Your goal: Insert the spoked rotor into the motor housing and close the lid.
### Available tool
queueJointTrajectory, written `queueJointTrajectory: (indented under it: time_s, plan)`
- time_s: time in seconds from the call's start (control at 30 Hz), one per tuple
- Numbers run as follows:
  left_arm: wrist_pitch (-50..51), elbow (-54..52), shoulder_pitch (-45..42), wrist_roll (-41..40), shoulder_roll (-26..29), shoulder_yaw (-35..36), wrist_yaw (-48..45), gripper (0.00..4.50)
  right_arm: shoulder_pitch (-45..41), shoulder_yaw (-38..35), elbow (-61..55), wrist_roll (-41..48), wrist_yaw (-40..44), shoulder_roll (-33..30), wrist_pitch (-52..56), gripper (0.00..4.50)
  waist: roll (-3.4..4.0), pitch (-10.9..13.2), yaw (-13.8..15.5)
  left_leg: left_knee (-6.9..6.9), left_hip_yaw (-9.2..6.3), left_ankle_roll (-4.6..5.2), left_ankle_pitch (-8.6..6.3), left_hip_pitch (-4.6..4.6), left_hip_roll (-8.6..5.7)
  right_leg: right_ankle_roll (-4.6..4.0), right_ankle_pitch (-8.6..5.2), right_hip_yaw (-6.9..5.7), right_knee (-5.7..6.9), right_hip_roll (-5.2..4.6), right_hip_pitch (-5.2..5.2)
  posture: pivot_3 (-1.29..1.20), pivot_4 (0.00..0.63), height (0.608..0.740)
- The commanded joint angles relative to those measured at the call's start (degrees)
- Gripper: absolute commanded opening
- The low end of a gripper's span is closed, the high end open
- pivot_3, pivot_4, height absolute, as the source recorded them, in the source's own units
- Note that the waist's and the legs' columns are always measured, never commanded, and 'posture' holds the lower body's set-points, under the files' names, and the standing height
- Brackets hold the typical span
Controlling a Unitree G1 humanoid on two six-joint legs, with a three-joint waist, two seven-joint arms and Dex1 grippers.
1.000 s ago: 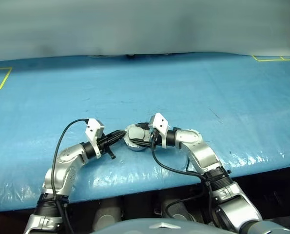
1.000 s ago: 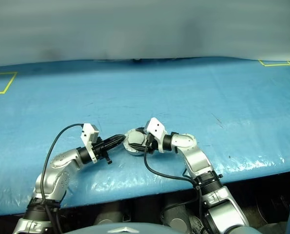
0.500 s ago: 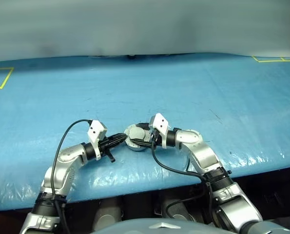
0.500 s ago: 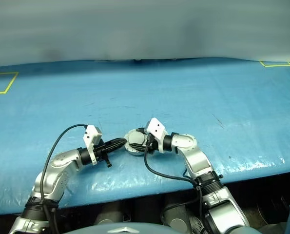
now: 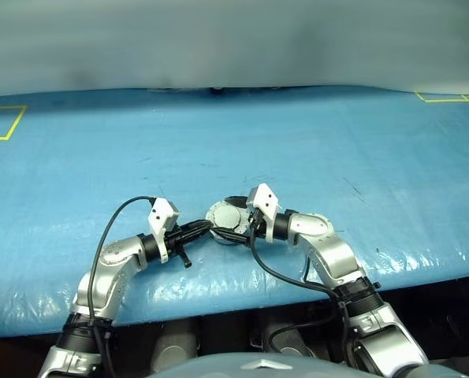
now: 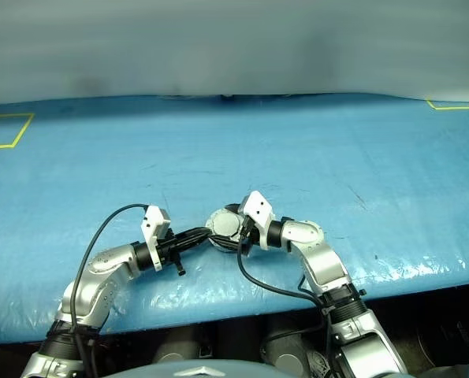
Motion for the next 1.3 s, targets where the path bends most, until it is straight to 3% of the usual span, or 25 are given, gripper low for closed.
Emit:
queueJointTrajectory:
  time_s: [0.03,0.3,0.73,1.3]
  plan:
    - [1.18,-0.29,1.28,0.19,-0.23,-2.24,-0.37,0.23,0.36,-3.65,-5.32,4.95,-1.07,1.55,0.36,4.48,0.01,0.0,0.05,0.0,0.0,0.0,0.0,0.0,0.0,0.0,0.0,0.0,0.0,0.01,0.0,0.0,0.15,0.74]
    - [0.6,-0.47,1.3,-0.39,-0.66,-2.31,-0.82,0.23,2.2,-9.08,-7.66,10.75,-6.18,3.16,5.27,4.48,0.02,0.01,0.24,-0.01,-0.07,0.01,-0.01,0.01,0.0,0.01,0.0,-0.06,-0.11,0.0,-0.01,0.0,0.15,0.74]
    - [-3.87,0.12,-1.36,0.23,-5.23,-0.48,4.52,0.23,6.87,-10.07,-10.26,14.29,-9.28,3.21,9.03,4.48,0.05,0.03,0.41,-0.05,-0.12,0.13,-0.07,-0.27,-0.02,0.34,0.21,-0.04,-0.58,0.12,0.07,0.0,0.15,0.74]
    - [0.43,0.34,-0.6,2.81,-1.64,-4.23,4.09,0.23,6.74,-7.75,-10.89,12.37,-9.15,2.36,7.64,4.48,0.09,0.0,0.39,0.01,-0.15,0.19,-0.1,-0.38,-0.02,0.53,0.33,-0.03,-0.61,0.19,0.04,0.0,0.15,0.74]
